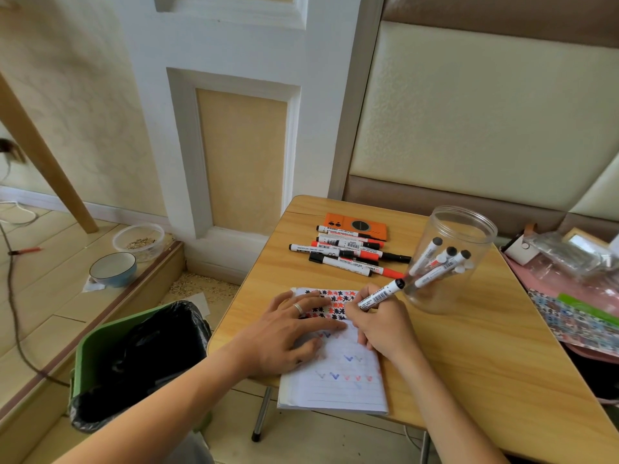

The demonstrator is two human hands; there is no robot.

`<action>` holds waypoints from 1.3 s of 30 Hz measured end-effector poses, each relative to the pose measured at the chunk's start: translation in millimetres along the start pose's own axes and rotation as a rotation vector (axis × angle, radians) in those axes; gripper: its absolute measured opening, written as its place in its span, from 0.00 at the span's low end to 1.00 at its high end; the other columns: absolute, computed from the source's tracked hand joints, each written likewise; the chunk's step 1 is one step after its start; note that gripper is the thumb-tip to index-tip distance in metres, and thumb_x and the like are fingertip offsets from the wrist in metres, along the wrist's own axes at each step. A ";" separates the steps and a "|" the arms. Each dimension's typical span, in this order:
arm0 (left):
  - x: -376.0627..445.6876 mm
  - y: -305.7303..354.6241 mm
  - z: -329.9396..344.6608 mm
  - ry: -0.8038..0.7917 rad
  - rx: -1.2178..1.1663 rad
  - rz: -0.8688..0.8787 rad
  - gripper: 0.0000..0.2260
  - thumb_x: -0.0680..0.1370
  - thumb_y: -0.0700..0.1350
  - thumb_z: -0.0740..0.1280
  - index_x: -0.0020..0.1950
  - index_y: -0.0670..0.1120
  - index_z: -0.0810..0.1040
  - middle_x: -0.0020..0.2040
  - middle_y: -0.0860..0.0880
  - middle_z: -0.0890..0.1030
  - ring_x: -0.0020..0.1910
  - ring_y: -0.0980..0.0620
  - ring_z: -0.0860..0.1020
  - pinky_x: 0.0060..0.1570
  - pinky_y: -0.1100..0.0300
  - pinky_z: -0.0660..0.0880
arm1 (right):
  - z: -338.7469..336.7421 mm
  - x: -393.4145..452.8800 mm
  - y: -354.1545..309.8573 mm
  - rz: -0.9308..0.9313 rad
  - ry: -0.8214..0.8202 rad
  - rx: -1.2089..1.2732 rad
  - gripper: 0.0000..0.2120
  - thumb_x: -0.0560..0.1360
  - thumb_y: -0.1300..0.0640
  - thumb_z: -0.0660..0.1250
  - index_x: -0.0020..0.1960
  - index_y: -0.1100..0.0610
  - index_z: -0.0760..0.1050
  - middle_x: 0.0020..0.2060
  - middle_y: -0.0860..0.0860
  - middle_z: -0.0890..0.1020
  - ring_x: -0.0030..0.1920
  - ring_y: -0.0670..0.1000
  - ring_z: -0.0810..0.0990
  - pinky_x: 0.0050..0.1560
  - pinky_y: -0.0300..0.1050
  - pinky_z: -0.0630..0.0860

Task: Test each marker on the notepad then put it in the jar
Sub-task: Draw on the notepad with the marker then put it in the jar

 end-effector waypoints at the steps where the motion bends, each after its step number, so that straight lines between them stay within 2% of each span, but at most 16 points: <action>1: 0.0 -0.2 0.2 0.002 0.000 -0.001 0.21 0.84 0.57 0.53 0.77 0.70 0.58 0.81 0.57 0.55 0.80 0.61 0.45 0.78 0.49 0.37 | 0.2 -0.2 -0.3 0.001 0.001 -0.006 0.07 0.78 0.58 0.71 0.43 0.57 0.74 0.24 0.55 0.79 0.21 0.51 0.76 0.22 0.41 0.71; 9: -0.4 -0.1 0.6 0.003 -0.005 -0.007 0.21 0.84 0.57 0.54 0.77 0.70 0.59 0.81 0.58 0.55 0.80 0.62 0.45 0.77 0.53 0.34 | -0.7 -3.4 -3.6 0.036 0.055 -0.006 0.07 0.77 0.59 0.71 0.43 0.60 0.76 0.23 0.54 0.79 0.21 0.50 0.77 0.24 0.44 0.74; 22: -1.1 -0.4 0.2 0.009 -0.015 0.004 0.21 0.84 0.56 0.54 0.77 0.70 0.59 0.81 0.58 0.56 0.80 0.61 0.46 0.79 0.48 0.39 | 0.4 -2.6 -2.5 0.035 0.031 -0.024 0.06 0.77 0.59 0.71 0.44 0.58 0.75 0.25 0.55 0.79 0.22 0.51 0.78 0.24 0.42 0.72; 31: -0.4 -0.9 0.5 0.022 -0.020 0.007 0.22 0.83 0.56 0.55 0.77 0.70 0.59 0.81 0.58 0.57 0.80 0.60 0.48 0.79 0.49 0.39 | 1.4 -2.2 -3.6 0.039 0.046 0.012 0.07 0.78 0.58 0.71 0.45 0.59 0.75 0.24 0.56 0.79 0.21 0.51 0.76 0.23 0.42 0.71; 39: -0.6 -0.7 0.3 0.019 -0.019 0.007 0.21 0.84 0.56 0.55 0.77 0.70 0.59 0.81 0.57 0.57 0.80 0.61 0.48 0.79 0.48 0.40 | 1.9 -1.5 -4.3 0.051 0.029 -0.026 0.07 0.78 0.58 0.70 0.44 0.58 0.74 0.26 0.53 0.79 0.23 0.50 0.78 0.23 0.41 0.71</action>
Point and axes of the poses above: each hand's wrist, its own x-axis towards the middle knuckle, its own z-axis out of the palm, y = z × x, the point moved 2 cm from there along x, towards the middle knuckle
